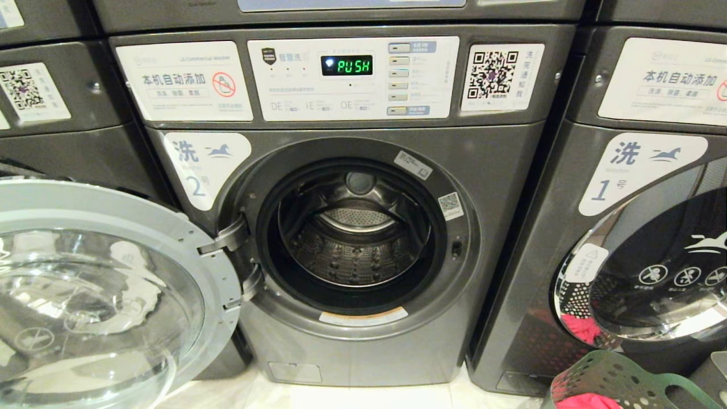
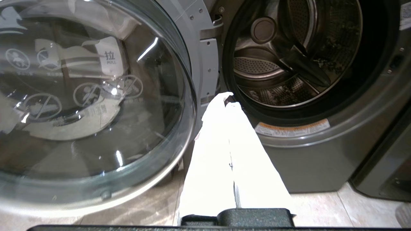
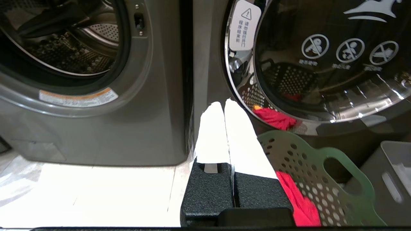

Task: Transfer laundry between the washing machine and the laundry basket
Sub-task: Close the washing machine door with the left hand

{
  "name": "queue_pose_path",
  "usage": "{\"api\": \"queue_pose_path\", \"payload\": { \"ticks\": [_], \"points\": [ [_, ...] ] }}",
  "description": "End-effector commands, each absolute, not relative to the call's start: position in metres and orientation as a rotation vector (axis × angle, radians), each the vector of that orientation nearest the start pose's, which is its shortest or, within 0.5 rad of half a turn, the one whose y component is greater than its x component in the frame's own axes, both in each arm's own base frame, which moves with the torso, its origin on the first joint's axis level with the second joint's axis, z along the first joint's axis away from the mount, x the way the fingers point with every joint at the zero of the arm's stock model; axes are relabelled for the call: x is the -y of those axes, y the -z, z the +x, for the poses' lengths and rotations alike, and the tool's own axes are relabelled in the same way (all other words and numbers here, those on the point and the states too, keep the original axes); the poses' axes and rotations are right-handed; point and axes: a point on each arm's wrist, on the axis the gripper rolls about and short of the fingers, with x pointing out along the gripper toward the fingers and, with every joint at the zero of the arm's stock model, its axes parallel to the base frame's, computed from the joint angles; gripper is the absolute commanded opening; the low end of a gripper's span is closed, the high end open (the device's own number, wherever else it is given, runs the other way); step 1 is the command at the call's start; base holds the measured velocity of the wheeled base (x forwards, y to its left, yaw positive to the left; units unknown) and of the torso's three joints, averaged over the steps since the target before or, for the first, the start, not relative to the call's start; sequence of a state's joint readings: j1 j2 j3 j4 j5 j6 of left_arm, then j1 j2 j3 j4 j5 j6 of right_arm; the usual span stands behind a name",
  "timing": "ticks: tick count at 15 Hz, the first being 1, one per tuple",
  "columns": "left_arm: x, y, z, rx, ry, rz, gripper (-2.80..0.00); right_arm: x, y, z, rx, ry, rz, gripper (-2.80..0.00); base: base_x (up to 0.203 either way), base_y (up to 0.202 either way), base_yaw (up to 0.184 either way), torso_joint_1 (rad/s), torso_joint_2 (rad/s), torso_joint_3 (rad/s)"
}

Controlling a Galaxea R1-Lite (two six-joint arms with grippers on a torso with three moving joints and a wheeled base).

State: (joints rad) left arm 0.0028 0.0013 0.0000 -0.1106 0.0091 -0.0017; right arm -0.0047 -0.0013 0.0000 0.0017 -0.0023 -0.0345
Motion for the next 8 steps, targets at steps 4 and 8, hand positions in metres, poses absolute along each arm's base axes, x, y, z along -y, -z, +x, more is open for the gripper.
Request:
{"api": "queue_pose_path", "payload": {
  "ticks": [4,8],
  "points": [
    [-0.0001,-0.0758,-0.0201,0.07,-0.012,-0.002,-2.8,0.0,-0.0753,-0.0228,-0.002,0.008,-0.035,-2.8,-0.194,0.0,0.001,0.001,0.0,0.004],
    [-0.0002,-0.0758,-0.0201,0.07,-0.012,-0.002,-2.8,-0.0001,-0.0753,-0.0228,-0.002,0.006,-0.035,-2.8,-0.193,0.0,0.001,0.002,0.0,0.002]
  ]
}}
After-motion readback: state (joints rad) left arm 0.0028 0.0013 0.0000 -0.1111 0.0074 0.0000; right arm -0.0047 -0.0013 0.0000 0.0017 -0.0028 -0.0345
